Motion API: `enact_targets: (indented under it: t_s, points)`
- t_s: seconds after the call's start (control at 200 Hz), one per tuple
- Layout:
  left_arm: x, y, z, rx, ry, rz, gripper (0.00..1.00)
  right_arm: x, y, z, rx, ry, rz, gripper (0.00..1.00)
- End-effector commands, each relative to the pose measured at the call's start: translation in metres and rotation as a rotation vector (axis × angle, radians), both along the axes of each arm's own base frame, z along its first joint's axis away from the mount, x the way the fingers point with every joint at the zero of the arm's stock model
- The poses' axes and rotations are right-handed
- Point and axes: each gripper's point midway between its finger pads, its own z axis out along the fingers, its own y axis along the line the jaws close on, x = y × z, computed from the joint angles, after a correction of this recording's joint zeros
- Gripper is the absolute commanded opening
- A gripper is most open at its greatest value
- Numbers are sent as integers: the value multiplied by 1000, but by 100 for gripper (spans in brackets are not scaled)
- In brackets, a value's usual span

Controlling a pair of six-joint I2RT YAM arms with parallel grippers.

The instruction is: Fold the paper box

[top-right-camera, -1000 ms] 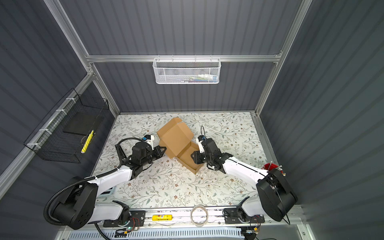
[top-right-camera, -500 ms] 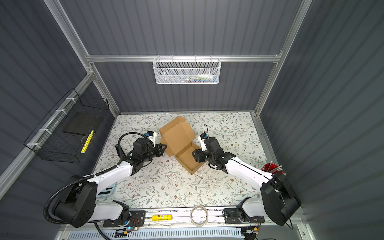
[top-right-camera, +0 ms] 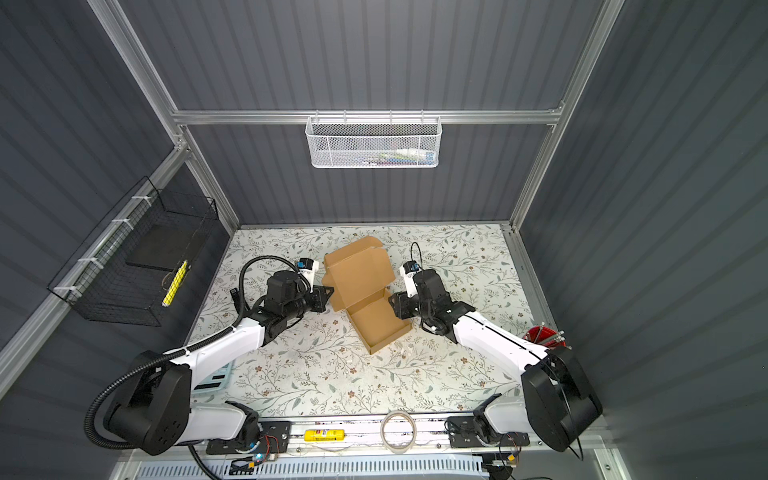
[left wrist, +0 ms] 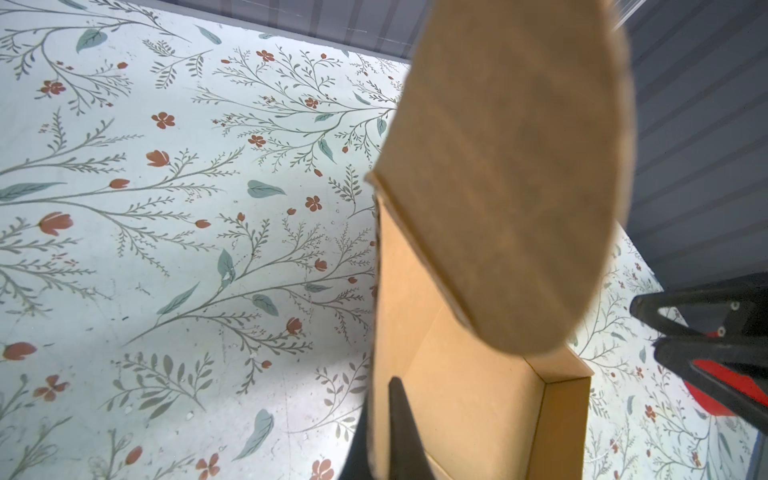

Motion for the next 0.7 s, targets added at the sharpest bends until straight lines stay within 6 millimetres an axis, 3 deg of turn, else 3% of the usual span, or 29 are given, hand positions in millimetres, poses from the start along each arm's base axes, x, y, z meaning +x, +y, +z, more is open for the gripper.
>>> enact_targets:
  t_s: [0.0, 0.375, 0.69]
  points:
    - [3, 2, 13, 71, -68, -42, 0, 14, -5, 22, -3, -78, -9, 51]
    - [-2, -7, 27, 166, -165, -195, 0, 46, -12, 40, -26, -162, 26, 52]
    - [2, -15, 20, 174, -177, -243, 0, 67, -2, 40, -62, -179, 75, 53]
